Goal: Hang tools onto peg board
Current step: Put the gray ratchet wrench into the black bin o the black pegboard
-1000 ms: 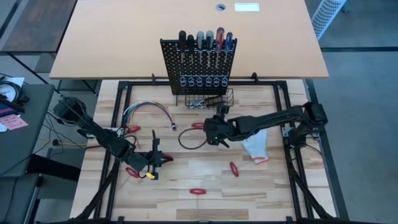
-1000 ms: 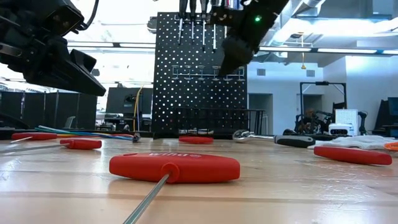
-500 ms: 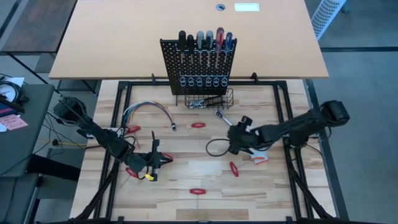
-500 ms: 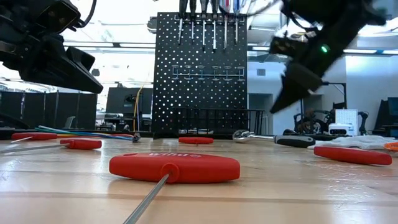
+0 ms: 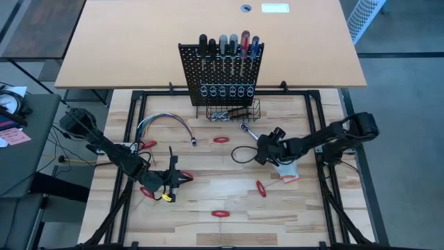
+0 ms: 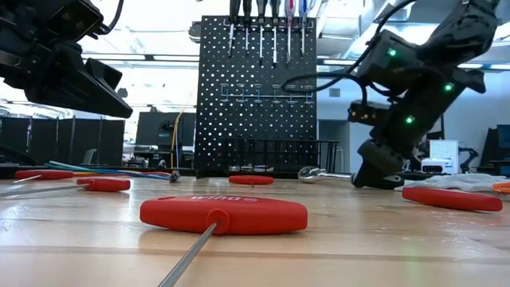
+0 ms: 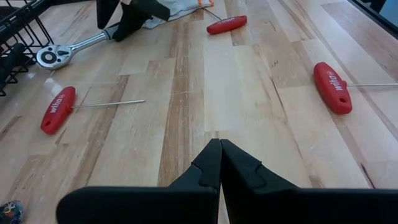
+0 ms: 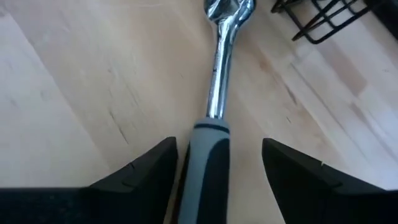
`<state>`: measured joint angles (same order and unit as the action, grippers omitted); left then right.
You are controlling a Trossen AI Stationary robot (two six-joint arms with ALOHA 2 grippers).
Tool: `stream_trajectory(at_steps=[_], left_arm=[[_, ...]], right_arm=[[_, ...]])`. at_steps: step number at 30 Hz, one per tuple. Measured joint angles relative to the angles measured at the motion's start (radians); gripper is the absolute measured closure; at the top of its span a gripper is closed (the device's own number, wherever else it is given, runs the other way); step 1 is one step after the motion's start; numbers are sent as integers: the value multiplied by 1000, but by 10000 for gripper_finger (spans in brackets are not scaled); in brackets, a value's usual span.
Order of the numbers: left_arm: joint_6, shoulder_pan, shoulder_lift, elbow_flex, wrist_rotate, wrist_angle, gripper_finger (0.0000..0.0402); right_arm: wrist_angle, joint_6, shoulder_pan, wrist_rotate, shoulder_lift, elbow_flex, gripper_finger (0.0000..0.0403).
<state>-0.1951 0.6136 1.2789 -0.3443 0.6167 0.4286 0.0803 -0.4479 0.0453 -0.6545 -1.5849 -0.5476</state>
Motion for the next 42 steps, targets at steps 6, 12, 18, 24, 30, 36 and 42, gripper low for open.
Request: stream_trajectory(at_steps=[6,12,18,24,30,36,42], left_arm=[[0,0,0,0,0,-4,402],[0,0,0,0,1,-5,402],[0,0,0,0,1,-3,401],[0,0,0,0,1,0,402],[0,0,0,0,1,0,402],[0,0,0,0,1,0,402],[4,0,0,0,0,3,402]], right_arm=[[-27,-1,-32,59,-60,-4,217],[-50,-12,-31,52,-92,3,321],[-100,-12,24,31,-82,6,321],[-108,35,145,-45,-79,-79,321],[-121,169,239,-230,-77,-206,321],[-121,467,302,-384,-74,-369,321],[-89,843,225,-378,-72,-492,321]])
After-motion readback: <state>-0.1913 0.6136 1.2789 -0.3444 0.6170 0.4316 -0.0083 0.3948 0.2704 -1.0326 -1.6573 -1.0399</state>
